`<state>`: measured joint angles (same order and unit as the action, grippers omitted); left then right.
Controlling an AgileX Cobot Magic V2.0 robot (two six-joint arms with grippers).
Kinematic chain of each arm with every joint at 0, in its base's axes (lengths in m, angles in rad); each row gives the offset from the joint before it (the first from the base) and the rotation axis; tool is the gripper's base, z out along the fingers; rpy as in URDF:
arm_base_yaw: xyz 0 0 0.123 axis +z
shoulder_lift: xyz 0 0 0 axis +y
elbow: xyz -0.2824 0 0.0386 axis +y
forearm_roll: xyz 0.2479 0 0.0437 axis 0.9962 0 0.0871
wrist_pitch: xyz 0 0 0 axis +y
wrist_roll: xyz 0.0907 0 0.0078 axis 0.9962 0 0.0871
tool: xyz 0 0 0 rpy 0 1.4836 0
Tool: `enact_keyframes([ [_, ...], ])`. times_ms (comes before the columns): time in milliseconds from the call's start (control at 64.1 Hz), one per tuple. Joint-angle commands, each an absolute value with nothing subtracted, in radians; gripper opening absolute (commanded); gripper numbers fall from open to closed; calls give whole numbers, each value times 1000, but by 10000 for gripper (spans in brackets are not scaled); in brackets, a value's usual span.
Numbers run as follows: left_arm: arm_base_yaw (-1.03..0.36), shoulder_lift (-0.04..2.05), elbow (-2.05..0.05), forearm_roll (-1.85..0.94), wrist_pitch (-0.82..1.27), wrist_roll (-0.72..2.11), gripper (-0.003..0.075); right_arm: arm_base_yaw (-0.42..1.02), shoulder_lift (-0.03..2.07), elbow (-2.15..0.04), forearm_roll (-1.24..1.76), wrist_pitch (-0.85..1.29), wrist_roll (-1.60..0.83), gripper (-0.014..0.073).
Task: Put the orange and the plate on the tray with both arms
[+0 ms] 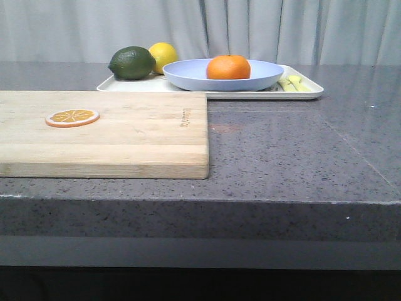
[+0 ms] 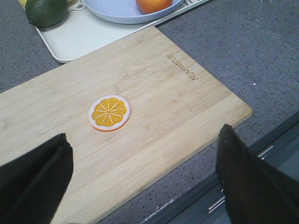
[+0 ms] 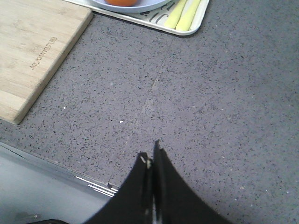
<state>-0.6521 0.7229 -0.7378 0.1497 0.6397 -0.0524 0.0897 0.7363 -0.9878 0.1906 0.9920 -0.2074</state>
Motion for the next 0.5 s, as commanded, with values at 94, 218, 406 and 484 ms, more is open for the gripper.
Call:
enact_keyframes([
  [94,-650,721,-764,153,563,-53,607,89,734,-1013,200,935,-211,-66],
  [218,-650,721,-764,153,559,-53,607,89,734,-1013,200,935,-211,-66],
  [406,-650,721,-764,153,558,-53,581,89,734,-1013,200,935,-211,-66],
  [484,-650,721,-764,142,558,-53,491,89,734,-1013,200,935,-211,-66],
])
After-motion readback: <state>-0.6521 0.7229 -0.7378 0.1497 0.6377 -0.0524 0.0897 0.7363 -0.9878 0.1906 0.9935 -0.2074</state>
